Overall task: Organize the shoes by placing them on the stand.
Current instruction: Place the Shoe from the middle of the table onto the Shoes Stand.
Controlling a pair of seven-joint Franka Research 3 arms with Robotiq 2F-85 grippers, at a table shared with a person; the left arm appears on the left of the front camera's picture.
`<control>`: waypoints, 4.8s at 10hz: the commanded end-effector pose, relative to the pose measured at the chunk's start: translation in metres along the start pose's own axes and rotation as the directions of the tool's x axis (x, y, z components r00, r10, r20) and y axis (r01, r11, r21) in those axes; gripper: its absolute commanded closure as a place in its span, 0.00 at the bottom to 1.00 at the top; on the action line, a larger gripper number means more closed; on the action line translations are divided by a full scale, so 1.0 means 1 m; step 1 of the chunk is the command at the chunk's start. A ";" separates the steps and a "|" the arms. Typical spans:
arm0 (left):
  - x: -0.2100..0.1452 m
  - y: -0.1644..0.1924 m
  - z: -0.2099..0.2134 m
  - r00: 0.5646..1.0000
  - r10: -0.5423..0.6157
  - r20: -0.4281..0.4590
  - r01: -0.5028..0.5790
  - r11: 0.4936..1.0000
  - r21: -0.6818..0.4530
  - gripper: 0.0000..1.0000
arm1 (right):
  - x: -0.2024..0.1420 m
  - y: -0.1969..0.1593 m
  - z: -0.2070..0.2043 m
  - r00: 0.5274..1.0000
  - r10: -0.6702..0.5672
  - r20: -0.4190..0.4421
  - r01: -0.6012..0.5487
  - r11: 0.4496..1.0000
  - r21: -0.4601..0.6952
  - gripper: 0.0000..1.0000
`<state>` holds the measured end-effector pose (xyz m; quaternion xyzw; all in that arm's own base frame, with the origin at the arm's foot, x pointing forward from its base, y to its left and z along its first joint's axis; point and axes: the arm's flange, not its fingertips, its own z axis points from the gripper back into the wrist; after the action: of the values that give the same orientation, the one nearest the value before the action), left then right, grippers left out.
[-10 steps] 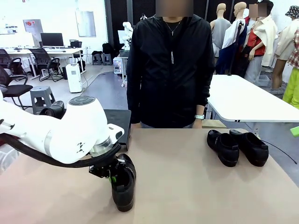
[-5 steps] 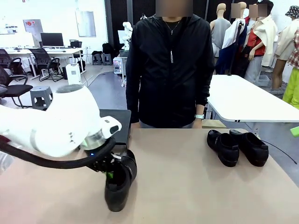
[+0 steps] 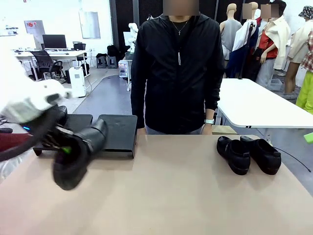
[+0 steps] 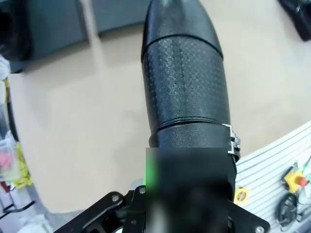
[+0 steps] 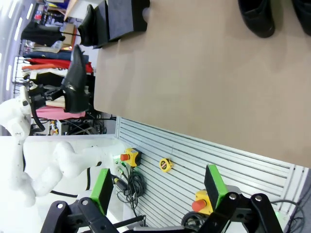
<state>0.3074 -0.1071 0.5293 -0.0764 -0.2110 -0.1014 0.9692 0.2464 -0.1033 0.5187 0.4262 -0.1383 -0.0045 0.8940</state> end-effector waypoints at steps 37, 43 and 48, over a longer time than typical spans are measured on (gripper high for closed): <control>0.131 0.152 -0.021 0.992 -0.016 -0.129 -0.030 0.936 -0.350 0.00 | 0.002 0.003 0.000 1.000 -0.001 0.012 0.001 1.000 0.028 0.00; -0.051 0.164 0.027 0.993 0.048 0.111 0.035 0.767 -0.640 0.00 | 0.002 0.003 0.000 1.000 -0.001 0.012 0.001 1.000 0.028 0.00; -0.053 0.169 0.029 0.997 0.035 0.068 0.018 0.758 -0.652 0.00 | 0.002 0.003 0.000 1.000 -0.001 0.012 0.001 1.000 0.028 0.00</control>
<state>0.2876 0.0715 0.5127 -0.4269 -0.2056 -0.1530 0.8672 0.2463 -0.1036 0.5181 0.4266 -0.1366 -0.0053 0.8941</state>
